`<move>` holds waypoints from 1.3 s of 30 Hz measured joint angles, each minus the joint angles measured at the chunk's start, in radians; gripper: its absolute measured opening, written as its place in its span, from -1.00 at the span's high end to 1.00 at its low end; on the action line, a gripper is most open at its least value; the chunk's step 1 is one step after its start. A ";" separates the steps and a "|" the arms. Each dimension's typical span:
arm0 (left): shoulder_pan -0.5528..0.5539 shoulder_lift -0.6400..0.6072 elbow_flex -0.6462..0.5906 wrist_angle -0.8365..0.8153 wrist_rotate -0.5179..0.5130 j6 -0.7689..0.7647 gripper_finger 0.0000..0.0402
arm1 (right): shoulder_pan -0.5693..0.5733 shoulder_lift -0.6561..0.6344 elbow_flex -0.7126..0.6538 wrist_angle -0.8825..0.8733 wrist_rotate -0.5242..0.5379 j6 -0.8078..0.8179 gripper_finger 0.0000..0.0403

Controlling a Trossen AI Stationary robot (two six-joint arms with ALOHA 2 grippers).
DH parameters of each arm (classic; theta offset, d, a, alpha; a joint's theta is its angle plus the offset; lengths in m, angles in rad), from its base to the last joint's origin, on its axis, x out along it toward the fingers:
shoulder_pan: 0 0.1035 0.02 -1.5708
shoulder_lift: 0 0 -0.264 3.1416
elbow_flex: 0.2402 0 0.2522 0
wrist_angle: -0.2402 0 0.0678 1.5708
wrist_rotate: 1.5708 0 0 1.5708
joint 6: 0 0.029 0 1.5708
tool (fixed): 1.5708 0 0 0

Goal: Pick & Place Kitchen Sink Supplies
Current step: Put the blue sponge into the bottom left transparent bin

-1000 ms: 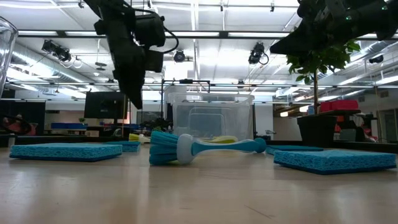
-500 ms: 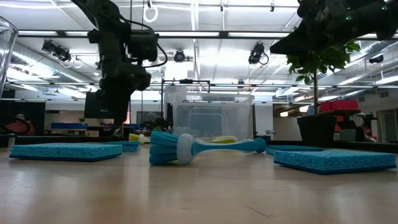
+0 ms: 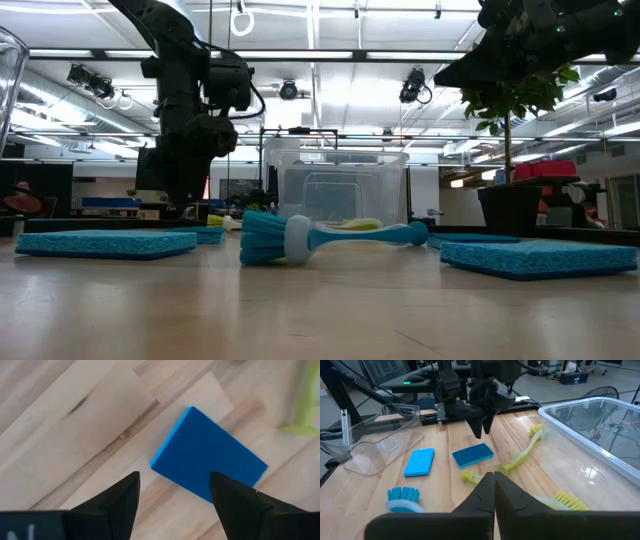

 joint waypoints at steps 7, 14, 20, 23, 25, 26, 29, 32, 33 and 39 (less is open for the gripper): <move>0.000 0.057 0.000 0.009 -0.001 0.025 -0.17 | 0.000 0.000 0.000 0.000 0.000 0.004 0.98; -0.001 0.076 0.000 0.015 -0.001 0.025 -0.16 | 0.000 0.000 0.000 0.000 0.001 0.005 0.98; -0.001 0.076 0.000 0.029 -0.001 0.033 -0.16 | 0.000 0.000 0.000 0.000 0.001 0.008 0.98; -0.001 0.076 0.000 0.026 -0.001 0.033 -0.16 | 0.000 0.000 0.000 0.000 0.002 0.008 0.98; -0.001 0.076 0.000 0.025 -0.001 0.034 -0.16 | 0.000 0.000 0.000 0.000 0.002 0.008 0.98; -0.001 0.076 0.000 0.025 -0.001 0.036 -0.16 | 0.000 0.000 0.000 0.001 0.002 0.008 0.98; -0.002 0.076 0.000 0.024 -0.001 0.036 -0.16 | 0.000 0.000 0.000 0.007 0.003 0.008 0.98; -0.005 0.076 0.000 0.016 0.002 0.036 -0.16 | 0.000 0.000 0.000 0.008 0.003 0.008 0.98; -0.008 0.076 0.000 0.012 0.002 0.036 -0.16 | 0.000 0.000 0.000 0.008 0.003 0.008 0.98; -0.010 0.075 -0.057 0.047 0.013 0.006 -0.16 | 0.000 0.000 0.000 0.008 0.002 0.008 0.98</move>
